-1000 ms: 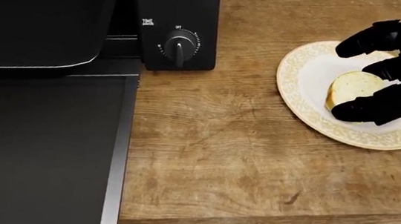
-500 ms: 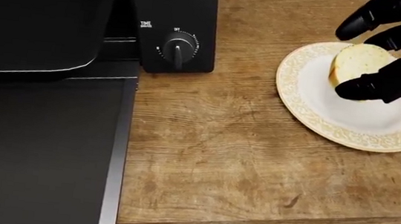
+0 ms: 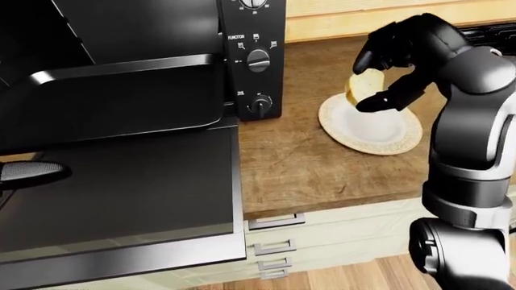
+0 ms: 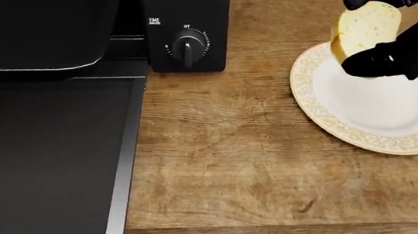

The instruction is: Place the bread on the tray of the toaster oven.

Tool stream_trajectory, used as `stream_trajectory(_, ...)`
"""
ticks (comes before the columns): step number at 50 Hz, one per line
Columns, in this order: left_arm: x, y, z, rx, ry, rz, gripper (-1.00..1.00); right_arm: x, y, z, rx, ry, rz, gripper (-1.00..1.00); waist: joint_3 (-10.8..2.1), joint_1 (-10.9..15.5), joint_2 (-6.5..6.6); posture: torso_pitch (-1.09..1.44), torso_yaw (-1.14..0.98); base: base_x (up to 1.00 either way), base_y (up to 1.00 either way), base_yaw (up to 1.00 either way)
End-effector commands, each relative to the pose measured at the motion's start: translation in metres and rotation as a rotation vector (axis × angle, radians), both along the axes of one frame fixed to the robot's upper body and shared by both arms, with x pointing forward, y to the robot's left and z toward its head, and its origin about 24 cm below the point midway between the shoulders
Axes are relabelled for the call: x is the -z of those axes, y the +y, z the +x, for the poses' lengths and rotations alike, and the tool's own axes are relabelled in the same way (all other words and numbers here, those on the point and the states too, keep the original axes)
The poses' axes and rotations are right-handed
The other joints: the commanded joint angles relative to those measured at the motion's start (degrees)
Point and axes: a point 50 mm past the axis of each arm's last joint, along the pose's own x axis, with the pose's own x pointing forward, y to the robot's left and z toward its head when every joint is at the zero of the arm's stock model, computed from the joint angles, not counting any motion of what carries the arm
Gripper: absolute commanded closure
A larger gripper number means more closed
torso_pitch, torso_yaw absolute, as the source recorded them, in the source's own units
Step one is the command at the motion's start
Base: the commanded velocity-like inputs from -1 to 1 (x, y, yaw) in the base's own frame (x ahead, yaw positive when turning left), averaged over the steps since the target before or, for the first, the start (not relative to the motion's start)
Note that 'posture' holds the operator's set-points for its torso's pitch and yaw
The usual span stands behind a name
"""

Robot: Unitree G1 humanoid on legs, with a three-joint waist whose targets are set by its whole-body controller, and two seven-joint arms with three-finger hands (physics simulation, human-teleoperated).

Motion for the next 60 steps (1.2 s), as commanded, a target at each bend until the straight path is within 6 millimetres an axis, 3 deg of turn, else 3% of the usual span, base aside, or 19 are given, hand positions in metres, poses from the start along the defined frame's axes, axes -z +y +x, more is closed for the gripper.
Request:
stream_trajectory(1,-0.008,0.0,-0.005,-0.016,-0.056,0.022,-1.0,-0.019,0.003,-0.011,-0.003,-0.073,-0.011,0.51,-1.28,0.0,0.09,0.0,0.0,0.0,0.0,0.0)
stream_trajectory(23,-0.005,-0.001,-0.002,-0.014,-0.052,0.013,-1.0,-0.049,0.045,-0.071,-0.134,-0.133,-0.01,0.49,-0.9,-0.3,0.57,0.0,0.0,0.0,0.0,0.0)
stream_trajectory(40,-0.005,-0.002,-0.001,-0.008,-0.035,-0.012,-1.0,-0.077,0.082,-0.083,-0.276,-0.148,-0.036,0.48,-0.51,0.5,1.61,0.0,0.07,0.0,0.0,0.0)
stream_trajectory(60,-0.003,0.002,-0.006,-0.025,-0.031,-0.011,-1.0,-0.103,0.118,-0.096,-0.401,-0.18,-0.068,0.48,-0.21,4.3,1.86,0.0,0.17,0.0,0.0,0.0)
